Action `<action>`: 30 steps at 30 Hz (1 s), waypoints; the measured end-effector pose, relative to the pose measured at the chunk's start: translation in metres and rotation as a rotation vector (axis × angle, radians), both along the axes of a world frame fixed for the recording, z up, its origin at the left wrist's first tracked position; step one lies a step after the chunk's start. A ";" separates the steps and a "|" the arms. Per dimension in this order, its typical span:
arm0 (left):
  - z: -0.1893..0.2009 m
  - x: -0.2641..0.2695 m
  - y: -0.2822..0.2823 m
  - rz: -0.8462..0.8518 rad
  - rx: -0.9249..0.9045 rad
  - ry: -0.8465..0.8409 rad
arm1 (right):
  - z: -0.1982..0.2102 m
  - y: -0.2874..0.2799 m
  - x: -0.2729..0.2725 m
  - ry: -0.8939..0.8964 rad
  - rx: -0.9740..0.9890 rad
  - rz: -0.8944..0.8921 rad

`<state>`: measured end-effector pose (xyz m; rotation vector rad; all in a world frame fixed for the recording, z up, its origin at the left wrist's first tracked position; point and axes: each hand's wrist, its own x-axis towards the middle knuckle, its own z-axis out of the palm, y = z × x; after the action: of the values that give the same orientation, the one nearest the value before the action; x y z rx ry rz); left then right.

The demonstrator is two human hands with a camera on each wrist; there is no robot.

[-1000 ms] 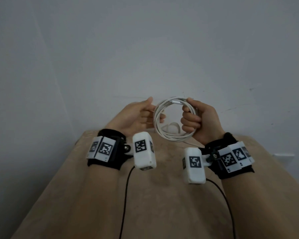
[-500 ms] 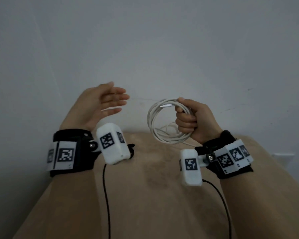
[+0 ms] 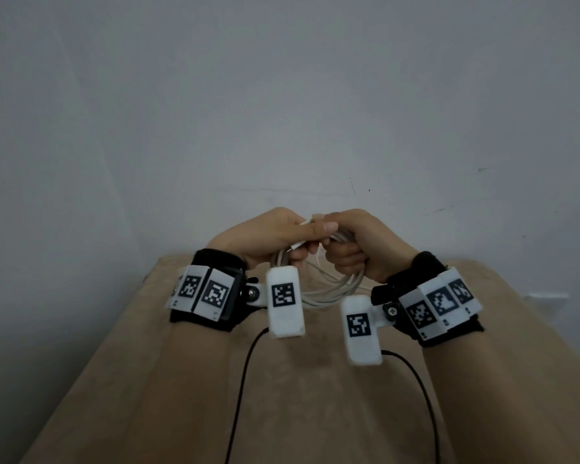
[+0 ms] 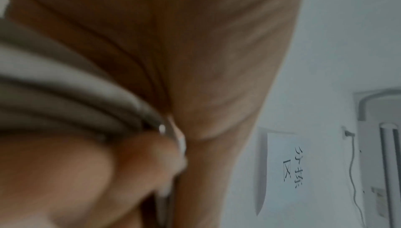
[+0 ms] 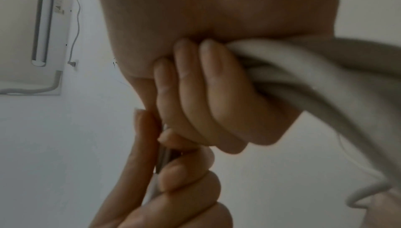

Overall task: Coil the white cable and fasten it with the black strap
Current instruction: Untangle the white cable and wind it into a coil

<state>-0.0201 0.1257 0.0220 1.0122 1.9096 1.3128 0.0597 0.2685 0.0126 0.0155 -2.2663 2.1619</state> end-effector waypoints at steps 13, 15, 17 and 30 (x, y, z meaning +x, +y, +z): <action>0.000 -0.019 -0.004 0.190 0.375 -0.343 | 0.003 0.018 0.006 0.123 0.091 -0.348; 0.002 -0.021 -0.005 0.220 0.410 -0.392 | 0.002 0.017 0.006 0.134 0.131 -0.363; 0.003 -0.024 -0.007 0.260 0.448 -0.410 | 0.001 0.016 0.005 0.118 0.128 -0.349; 0.000 -0.026 0.001 0.347 0.729 -0.585 | -0.010 -0.003 -0.009 0.004 -0.093 -0.224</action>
<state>-0.0457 0.1265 0.0219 0.4949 1.1918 2.2959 0.0505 0.2658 0.0026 -0.2230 -2.0494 2.1440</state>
